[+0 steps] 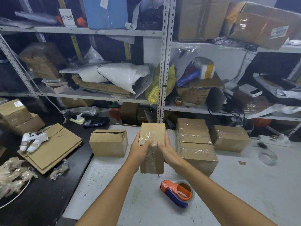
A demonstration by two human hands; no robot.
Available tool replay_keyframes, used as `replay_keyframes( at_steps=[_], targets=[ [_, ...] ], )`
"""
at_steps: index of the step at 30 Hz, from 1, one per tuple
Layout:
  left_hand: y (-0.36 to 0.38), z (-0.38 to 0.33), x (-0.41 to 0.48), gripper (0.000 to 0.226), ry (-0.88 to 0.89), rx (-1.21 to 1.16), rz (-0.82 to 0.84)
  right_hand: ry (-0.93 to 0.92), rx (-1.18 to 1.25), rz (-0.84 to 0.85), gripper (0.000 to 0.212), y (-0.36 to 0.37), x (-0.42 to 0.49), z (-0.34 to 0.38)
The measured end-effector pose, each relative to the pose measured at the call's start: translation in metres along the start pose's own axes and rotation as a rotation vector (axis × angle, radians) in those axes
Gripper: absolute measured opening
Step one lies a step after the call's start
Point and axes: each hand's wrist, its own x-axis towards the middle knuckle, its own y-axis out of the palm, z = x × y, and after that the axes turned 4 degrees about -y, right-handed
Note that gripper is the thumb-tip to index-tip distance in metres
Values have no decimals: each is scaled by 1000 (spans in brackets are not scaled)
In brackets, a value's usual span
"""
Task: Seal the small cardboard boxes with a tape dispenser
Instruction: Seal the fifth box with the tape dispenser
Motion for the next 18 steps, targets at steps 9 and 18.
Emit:
replay_keyframes(
  at_steps=[9,18],
  targets=[
    [6,-12,-11,75,-80,6,103,70,76,-60,59,-11,3,-4],
    [3,-16,-4,56,-93,46,11,-16,-106,46,76,-3,-5,-6]
  ],
)
